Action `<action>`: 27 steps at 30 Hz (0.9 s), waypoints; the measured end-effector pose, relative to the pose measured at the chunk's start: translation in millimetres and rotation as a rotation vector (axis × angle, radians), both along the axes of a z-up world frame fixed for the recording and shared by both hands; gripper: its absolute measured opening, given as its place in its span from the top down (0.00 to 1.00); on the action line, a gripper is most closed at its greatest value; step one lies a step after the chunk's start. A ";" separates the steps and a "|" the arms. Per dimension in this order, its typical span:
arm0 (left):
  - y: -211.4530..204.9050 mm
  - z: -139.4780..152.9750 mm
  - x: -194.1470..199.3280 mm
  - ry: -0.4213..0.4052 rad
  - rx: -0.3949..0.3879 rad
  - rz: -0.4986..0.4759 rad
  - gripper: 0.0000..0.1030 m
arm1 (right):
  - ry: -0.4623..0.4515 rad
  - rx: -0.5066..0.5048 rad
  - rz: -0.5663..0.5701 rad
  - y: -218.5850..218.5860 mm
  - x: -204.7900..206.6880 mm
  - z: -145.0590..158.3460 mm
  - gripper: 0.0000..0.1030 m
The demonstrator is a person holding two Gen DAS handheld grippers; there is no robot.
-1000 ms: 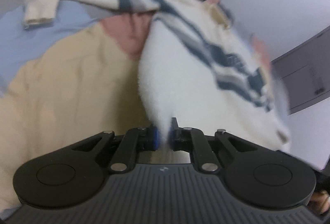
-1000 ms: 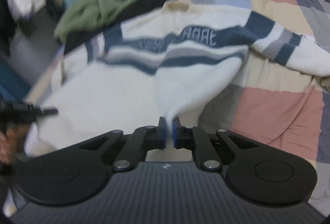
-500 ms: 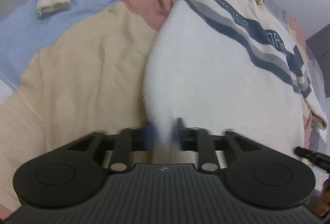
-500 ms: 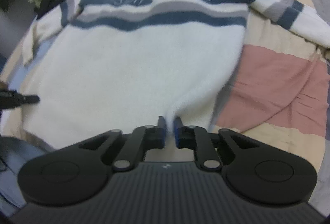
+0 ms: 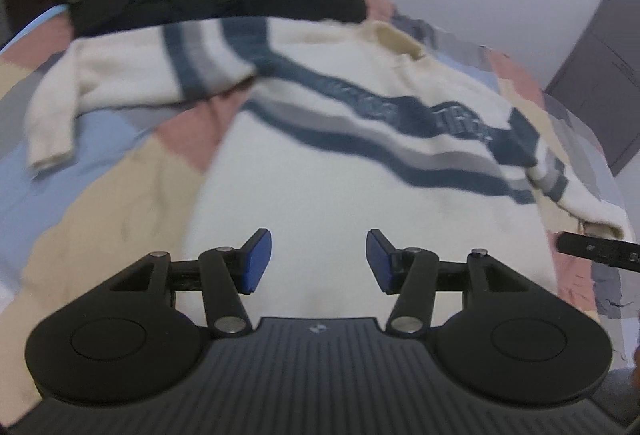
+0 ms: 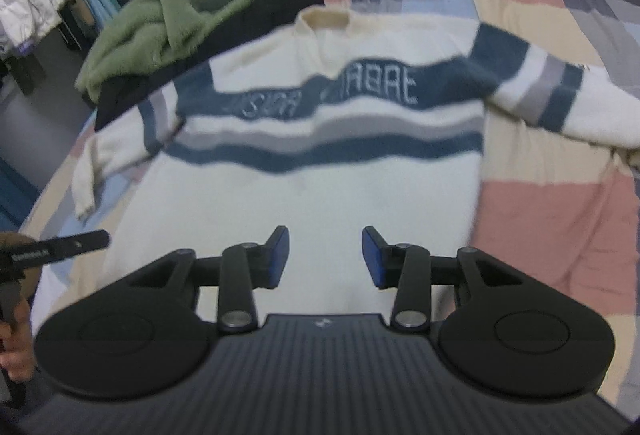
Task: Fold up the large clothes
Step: 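Release the hem and hold both grippers open above the flat sweater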
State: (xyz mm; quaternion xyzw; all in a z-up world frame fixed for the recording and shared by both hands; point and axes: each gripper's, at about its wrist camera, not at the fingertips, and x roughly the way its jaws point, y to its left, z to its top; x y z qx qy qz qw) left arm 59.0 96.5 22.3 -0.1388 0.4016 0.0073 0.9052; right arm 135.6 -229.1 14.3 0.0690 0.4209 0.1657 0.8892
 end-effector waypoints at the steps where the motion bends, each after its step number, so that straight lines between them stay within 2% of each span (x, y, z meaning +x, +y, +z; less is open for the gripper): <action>1: -7.3 -0.1 5.9 -0.011 0.004 -0.012 0.43 | -0.012 0.006 -0.004 3.0 2.0 -0.9 0.58; 5: -33.2 -6.0 28.9 -0.081 0.037 -0.050 0.43 | -0.066 0.020 -0.019 13.8 10.2 -8.7 0.58; 10: -59.4 -30.8 54.0 -0.111 0.098 -0.089 0.43 | -0.125 0.005 -0.055 17.5 22.4 -28.4 0.58; 14: -69.5 -55.8 66.4 -0.109 0.114 -0.114 0.43 | -0.139 -0.042 -0.062 17.3 33.3 -49.8 0.58; 19: -67.8 -80.3 77.2 -0.096 0.091 -0.116 0.43 | -0.161 -0.067 -0.063 16.7 45.7 -66.9 0.58; 23: -69.9 -86.4 85.0 -0.090 0.106 -0.124 0.43 | -0.152 -0.069 -0.082 17.9 55.2 -77.7 0.58; 25: -74.7 -90.2 86.8 -0.086 0.126 -0.135 0.43 | -0.119 -0.116 -0.073 21.2 64.0 -85.4 0.59; 27: -77.6 -94.8 87.5 -0.086 0.138 -0.141 0.43 | -0.080 -0.121 -0.072 21.7 70.3 -93.4 0.59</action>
